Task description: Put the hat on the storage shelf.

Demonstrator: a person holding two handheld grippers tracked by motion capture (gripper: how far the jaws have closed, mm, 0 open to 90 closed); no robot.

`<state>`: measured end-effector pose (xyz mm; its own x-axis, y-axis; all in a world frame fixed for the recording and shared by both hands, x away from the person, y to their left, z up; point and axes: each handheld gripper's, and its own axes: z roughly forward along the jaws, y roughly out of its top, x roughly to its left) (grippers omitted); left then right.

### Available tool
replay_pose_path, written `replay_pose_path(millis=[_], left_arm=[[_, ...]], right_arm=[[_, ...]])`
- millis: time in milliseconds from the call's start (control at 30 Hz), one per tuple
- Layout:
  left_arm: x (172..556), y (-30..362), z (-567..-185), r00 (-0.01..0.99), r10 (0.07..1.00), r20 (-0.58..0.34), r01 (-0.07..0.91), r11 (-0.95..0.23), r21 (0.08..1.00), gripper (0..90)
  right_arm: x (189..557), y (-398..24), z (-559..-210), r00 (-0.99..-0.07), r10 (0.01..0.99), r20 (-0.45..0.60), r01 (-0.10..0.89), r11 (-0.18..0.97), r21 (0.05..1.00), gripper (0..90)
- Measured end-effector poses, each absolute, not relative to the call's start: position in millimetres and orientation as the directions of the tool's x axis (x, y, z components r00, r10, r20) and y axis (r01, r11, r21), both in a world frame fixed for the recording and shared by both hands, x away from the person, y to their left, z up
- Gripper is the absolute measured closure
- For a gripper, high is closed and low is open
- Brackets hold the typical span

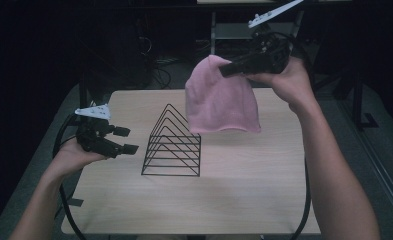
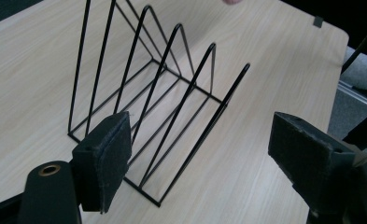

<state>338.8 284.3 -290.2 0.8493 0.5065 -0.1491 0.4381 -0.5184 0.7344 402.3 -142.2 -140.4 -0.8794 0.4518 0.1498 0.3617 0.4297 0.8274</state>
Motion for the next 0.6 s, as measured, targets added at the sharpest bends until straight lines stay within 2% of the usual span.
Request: replay_pose_path(millis=[600], left_arm=[[347, 267, -270, 0.876, 0.464, -0.13, 0.395, -0.537, 0.746, 22.4]], right_arm=[[405, -75, -117, -0.933, 0.341, 0.115, 0.274, 0.464, 0.843, 79.3]])
